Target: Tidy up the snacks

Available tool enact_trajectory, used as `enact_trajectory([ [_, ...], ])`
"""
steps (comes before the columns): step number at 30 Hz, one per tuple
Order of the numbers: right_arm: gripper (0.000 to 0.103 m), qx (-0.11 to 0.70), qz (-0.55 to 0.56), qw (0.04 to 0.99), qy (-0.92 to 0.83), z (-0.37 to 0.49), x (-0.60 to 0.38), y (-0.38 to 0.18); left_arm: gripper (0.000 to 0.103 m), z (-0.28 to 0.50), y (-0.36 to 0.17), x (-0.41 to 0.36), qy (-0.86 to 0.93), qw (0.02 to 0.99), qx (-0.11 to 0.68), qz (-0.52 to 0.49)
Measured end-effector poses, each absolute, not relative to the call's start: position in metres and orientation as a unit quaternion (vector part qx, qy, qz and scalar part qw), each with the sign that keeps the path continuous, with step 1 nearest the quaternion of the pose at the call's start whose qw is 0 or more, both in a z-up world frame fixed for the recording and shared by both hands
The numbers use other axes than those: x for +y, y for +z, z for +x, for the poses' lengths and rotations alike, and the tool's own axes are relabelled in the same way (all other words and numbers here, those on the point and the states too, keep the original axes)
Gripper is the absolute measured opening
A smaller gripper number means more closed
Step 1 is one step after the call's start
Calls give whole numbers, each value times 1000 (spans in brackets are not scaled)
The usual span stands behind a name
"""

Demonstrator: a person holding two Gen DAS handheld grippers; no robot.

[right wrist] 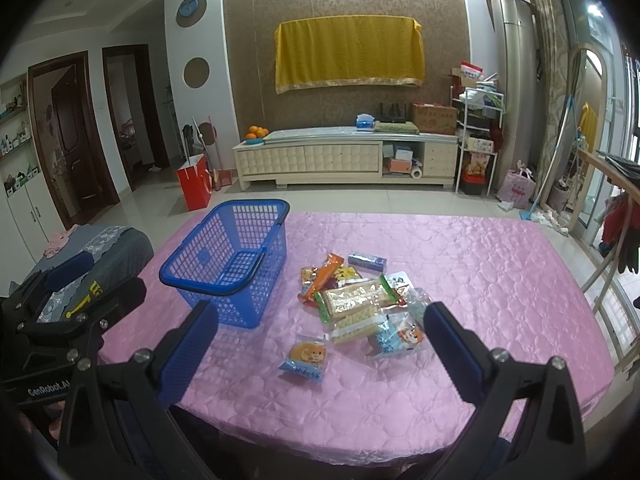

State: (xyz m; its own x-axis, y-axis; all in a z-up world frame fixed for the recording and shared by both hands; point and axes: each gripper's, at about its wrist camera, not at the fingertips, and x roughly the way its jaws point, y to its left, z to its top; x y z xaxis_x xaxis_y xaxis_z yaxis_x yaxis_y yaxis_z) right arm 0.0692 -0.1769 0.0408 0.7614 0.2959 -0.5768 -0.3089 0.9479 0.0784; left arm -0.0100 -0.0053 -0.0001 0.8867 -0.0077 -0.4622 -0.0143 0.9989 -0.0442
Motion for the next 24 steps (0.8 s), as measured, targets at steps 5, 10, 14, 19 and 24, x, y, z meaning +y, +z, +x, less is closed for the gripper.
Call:
enact_trajectory([
  [5, 103, 307, -10, 938, 163, 67, -176, 40, 103, -10, 0, -6, 3, 971, 239, -25],
  [10, 103, 308, -8, 937, 164, 66, -176, 40, 103, -10, 0, -6, 2, 971, 239, -25],
  [14, 103, 311, -8, 936, 166, 67, -174, 39, 103, -11, -1, -5, 2, 970, 240, -24],
  [19, 103, 311, -8, 936, 165, 67, -174, 39, 103, -12, -1, -4, 0, 970, 241, -25],
  [24, 103, 313, -3, 935, 165, 67, -174, 37, 103, -10, 1, -7, -6, 970, 241, -24],
])
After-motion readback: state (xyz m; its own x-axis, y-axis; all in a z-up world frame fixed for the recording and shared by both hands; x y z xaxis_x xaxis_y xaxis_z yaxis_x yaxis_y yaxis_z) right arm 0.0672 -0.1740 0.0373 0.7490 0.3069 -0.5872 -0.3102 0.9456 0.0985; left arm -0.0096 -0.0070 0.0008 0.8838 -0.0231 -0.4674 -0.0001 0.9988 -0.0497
